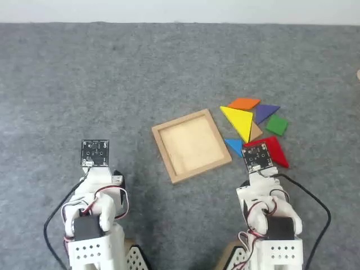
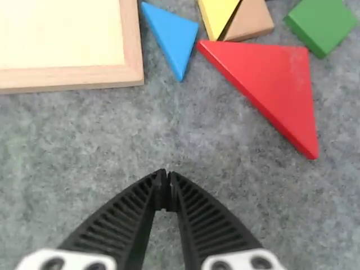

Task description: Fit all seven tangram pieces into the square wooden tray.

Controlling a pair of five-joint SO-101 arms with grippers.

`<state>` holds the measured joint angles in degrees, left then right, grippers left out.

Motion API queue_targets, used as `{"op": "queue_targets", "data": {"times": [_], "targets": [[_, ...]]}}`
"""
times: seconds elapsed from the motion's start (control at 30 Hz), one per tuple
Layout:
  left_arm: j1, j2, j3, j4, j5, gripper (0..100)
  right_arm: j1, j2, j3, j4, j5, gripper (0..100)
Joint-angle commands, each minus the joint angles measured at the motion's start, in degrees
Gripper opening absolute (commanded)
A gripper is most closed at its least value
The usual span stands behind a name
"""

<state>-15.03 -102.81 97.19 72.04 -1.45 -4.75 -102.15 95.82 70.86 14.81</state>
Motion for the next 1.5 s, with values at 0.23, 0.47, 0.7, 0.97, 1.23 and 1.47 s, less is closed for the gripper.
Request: {"op": "queue_targets", "data": {"times": [0.23, 0.47, 0.7, 0.97, 1.23, 1.47], "targets": [[-0.26, -1.14, -0.75, 0.18, -0.09, 9, 5.14, -1.45, -1.14, 1.8, 2.2, 0.9], [-0.26, -1.14, -0.75, 0.18, -0.09, 9, 16.57, -0.75, -10.9, -6.64, 13.71, 0.9], [-0.26, -1.14, -0.75, 0.18, -0.09, 9, 13.41, 3.47, -17.85, -6.99, 6.86, 10.2], [-0.26, -1.14, -0.75, 0.18, -0.09, 9, 11.82, 32.31, -34.64, -11.65, 6.07, 11.2], [-0.26, -1.14, -0.75, 0.18, -0.09, 9, 10.15, 67.56, -53.8, -11.3, 6.59, 11.7], [-0.26, -1.14, -0.75, 0.18, -0.09, 9, 7.69, 91.3, -65.49, -11.21, 21.01, 21.8]]}}
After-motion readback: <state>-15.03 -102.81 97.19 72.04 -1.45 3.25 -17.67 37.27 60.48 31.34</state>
